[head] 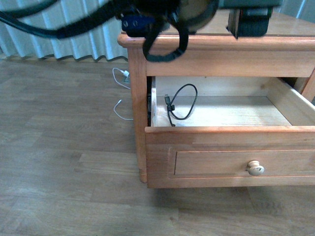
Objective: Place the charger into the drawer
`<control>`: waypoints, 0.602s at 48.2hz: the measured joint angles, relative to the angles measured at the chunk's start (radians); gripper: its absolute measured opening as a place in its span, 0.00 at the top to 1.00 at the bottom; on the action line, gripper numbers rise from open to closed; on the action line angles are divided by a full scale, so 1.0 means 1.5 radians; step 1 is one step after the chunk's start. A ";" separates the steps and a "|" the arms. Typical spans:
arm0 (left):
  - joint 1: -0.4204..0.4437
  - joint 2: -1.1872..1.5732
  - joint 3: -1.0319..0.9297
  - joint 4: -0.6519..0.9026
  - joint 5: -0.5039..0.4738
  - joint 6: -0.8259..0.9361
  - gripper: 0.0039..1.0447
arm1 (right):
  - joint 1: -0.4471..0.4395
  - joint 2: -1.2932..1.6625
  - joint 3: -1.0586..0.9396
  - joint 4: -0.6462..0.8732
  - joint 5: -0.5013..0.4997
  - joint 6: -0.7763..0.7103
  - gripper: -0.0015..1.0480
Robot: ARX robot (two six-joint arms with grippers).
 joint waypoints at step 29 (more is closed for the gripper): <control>0.133 -0.690 -0.415 -0.194 -0.014 0.058 0.05 | 0.000 0.000 0.000 0.000 0.000 0.000 0.08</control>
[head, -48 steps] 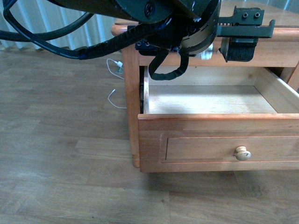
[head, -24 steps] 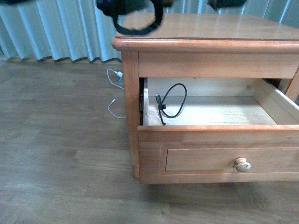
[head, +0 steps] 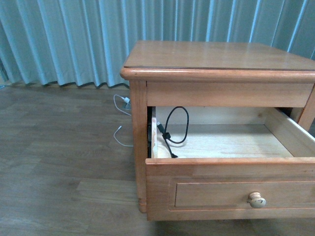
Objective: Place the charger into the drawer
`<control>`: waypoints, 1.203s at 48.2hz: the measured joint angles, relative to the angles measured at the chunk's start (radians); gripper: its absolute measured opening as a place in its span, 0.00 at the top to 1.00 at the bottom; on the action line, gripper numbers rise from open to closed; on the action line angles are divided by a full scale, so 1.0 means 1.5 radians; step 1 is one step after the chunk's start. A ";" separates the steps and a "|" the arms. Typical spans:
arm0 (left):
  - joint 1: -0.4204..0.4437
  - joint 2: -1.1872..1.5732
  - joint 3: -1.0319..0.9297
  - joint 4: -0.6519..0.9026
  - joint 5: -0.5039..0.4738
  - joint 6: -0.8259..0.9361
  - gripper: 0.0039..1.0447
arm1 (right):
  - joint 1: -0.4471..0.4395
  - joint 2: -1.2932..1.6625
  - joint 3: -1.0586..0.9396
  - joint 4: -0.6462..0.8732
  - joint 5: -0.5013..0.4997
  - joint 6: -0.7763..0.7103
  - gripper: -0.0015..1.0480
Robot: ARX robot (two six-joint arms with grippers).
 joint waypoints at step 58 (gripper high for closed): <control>0.300 -0.453 -0.357 -0.019 0.275 0.059 0.96 | 0.000 0.000 0.000 0.000 0.000 0.000 0.08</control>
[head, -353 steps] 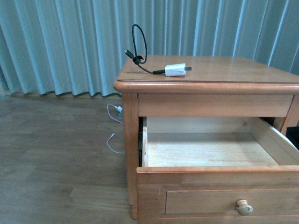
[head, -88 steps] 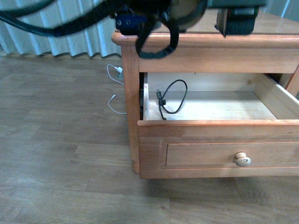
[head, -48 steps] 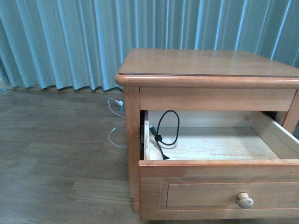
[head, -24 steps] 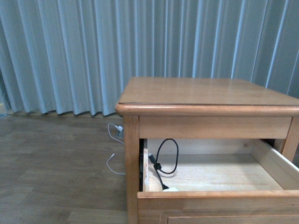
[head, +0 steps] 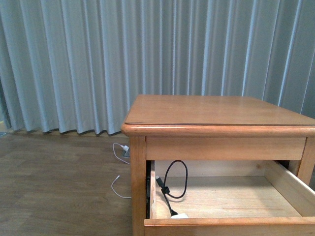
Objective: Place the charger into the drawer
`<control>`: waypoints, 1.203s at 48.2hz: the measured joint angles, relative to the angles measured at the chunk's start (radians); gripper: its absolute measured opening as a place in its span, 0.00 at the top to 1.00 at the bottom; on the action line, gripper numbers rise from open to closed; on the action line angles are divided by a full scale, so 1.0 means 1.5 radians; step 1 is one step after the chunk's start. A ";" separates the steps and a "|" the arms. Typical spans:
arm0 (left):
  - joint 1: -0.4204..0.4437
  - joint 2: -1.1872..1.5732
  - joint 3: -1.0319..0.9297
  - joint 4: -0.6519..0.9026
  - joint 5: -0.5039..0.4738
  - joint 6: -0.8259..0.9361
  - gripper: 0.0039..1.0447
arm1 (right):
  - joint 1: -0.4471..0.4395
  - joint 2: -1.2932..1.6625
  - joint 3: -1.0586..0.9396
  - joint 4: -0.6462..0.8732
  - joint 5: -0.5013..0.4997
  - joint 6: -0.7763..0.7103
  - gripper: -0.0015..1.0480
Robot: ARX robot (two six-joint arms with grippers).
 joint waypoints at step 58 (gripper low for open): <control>0.001 -0.062 -0.067 0.013 0.000 0.000 0.73 | 0.000 0.000 -0.001 0.000 0.000 0.000 0.08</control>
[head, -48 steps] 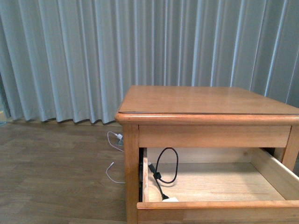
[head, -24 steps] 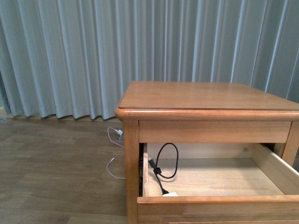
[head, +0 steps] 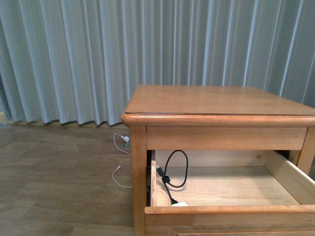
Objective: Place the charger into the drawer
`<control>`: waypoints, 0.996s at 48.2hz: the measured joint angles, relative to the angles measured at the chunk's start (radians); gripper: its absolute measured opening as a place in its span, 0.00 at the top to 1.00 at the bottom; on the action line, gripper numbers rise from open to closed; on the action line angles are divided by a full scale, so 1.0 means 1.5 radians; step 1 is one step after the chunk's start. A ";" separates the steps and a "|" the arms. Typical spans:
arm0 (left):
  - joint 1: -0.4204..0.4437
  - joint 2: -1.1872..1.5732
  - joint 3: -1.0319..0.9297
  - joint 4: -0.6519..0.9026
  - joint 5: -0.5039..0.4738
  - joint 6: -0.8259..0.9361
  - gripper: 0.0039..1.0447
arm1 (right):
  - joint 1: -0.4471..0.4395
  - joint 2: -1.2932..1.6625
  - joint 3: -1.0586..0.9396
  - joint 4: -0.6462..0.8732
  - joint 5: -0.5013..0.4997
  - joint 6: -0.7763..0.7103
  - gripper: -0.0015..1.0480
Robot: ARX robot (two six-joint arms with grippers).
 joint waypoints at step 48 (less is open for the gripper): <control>0.000 0.000 0.000 0.000 0.000 0.001 0.05 | 0.064 0.068 0.063 -0.231 0.104 0.013 0.08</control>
